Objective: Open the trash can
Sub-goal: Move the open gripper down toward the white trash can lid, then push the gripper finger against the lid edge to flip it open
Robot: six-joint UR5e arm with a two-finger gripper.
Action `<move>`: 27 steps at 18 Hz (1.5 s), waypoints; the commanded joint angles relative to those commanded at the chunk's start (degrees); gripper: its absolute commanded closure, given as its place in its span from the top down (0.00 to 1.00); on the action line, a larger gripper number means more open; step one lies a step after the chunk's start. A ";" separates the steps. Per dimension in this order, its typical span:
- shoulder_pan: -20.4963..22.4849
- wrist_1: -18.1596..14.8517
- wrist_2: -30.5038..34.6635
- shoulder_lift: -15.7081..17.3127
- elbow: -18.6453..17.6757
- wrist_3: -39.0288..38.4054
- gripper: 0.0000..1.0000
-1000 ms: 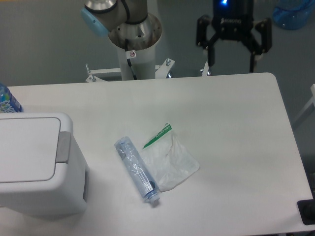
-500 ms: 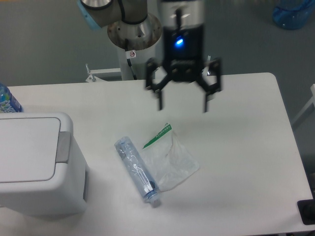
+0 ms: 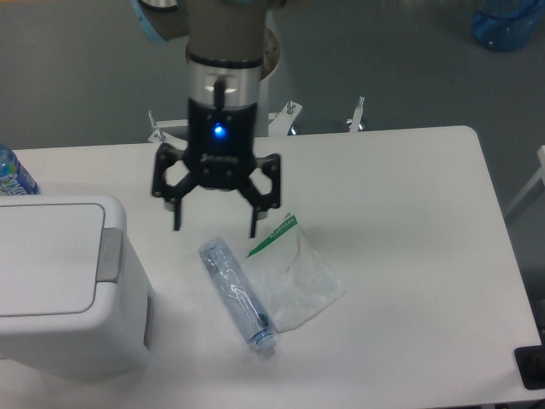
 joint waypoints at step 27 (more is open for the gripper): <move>-3.52 0.00 0.00 -2.99 -0.53 -3.27 1.00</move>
